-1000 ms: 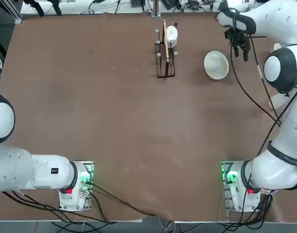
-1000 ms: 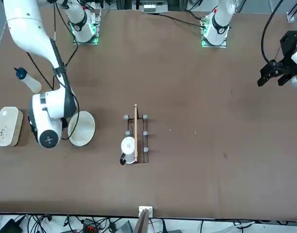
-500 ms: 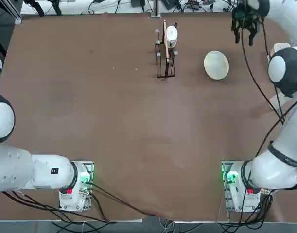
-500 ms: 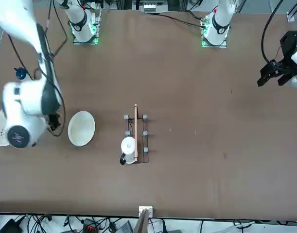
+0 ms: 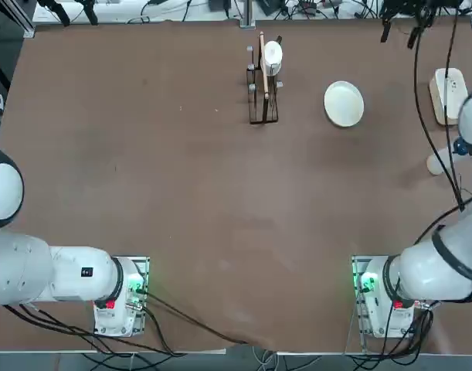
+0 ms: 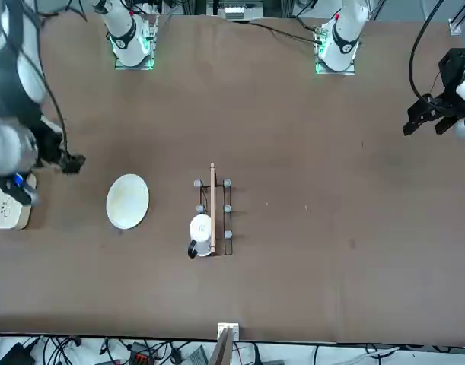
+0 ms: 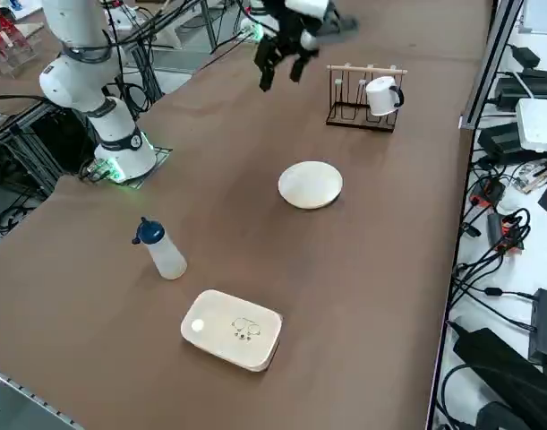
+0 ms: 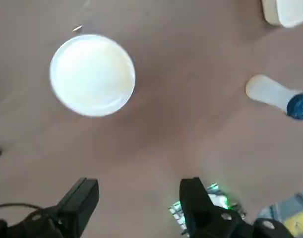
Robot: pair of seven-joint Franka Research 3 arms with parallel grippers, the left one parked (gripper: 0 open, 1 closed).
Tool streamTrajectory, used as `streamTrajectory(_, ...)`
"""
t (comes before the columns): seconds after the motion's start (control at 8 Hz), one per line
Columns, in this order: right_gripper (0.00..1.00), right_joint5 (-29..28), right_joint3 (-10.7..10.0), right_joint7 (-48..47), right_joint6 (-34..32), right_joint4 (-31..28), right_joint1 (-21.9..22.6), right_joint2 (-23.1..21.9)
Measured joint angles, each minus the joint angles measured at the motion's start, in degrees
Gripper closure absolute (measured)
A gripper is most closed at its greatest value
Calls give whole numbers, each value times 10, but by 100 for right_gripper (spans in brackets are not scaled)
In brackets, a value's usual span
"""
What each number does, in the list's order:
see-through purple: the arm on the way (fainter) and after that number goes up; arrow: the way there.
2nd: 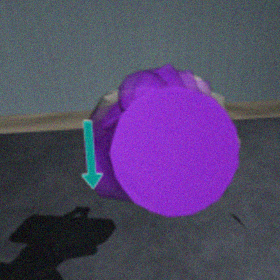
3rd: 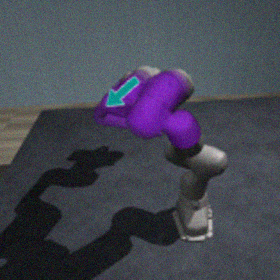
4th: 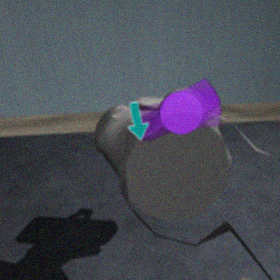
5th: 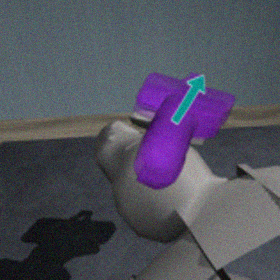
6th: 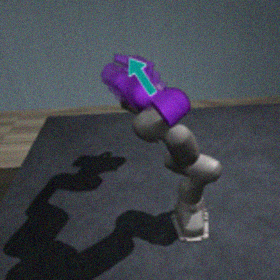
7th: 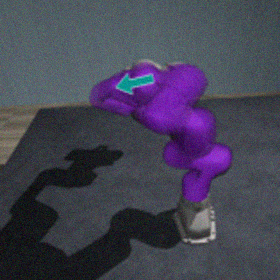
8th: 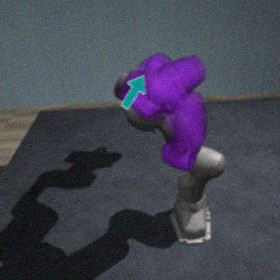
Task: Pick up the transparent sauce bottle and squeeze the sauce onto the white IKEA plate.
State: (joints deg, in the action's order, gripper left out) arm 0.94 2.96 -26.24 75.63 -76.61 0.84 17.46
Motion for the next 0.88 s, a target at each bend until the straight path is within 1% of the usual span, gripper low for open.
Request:
streamTrajectory(0.12,0,-4,0,61,24,-46,6,-53)
streamTrajectory(0.25,0,-6,0,96,49,-86,18,-100)
streamTrajectory(0.5,0,-7,0,156,83,-151,37,-173)
streamTrajectory(0.75,0,-7,-6,202,93,-180,38,-213)
streamTrajectory(0.88,0,-7,-10,209,95,-187,40,-219)
